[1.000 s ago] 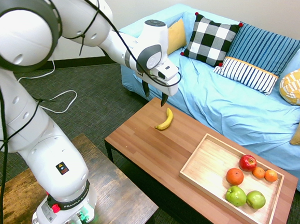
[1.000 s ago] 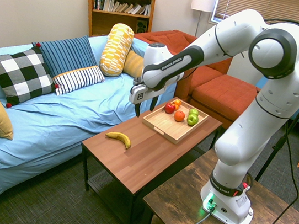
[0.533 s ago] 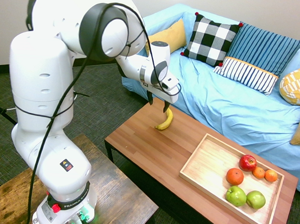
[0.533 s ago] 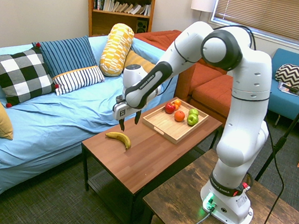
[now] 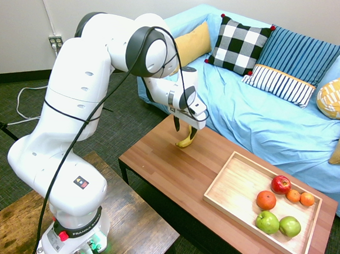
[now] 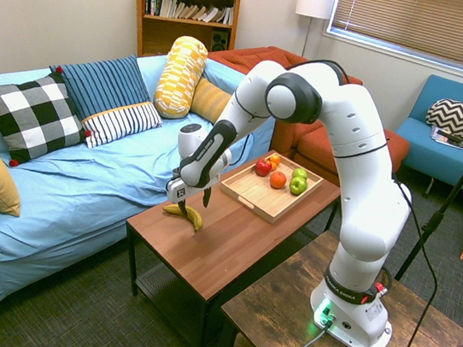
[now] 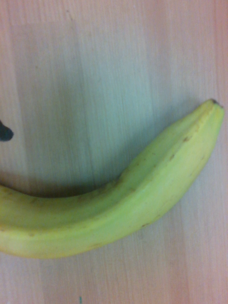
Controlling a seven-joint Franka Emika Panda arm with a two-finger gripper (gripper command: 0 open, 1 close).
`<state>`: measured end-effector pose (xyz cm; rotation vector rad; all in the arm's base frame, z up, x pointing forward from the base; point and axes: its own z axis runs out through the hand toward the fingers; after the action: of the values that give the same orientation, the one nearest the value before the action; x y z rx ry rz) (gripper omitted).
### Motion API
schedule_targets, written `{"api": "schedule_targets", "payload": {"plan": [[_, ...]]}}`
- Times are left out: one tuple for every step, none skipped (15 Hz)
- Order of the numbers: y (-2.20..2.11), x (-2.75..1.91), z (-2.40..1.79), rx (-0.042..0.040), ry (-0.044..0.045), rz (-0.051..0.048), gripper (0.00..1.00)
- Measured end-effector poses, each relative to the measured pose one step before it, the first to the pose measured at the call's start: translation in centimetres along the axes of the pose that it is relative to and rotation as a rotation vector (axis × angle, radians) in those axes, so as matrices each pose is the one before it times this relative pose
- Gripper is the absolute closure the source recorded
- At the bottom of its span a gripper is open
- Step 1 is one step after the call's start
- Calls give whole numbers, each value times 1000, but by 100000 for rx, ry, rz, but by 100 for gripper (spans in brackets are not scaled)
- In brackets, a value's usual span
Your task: Put banana in the tray
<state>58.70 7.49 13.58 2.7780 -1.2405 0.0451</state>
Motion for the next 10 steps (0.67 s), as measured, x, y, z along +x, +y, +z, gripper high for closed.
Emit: {"api": "schedule_targets", "payload": {"plan": [[-241,314,637,-240,-161,729,0],[-214,218,428,-57,-127,524,0],[-208,192,273,138,-230,550,0],[-138,233,224,34,-86,402,0],[-78,298,210,-165,-143,467,0],[-39,337,224,-202,-236,379,0],[-94,312,222,-189,-50,228,0],[-87,209,323,-236,-170,288,0],[-174,154,267,-43,-422,222,0],[-145,129,324,-392,-358,-143,0]]}}
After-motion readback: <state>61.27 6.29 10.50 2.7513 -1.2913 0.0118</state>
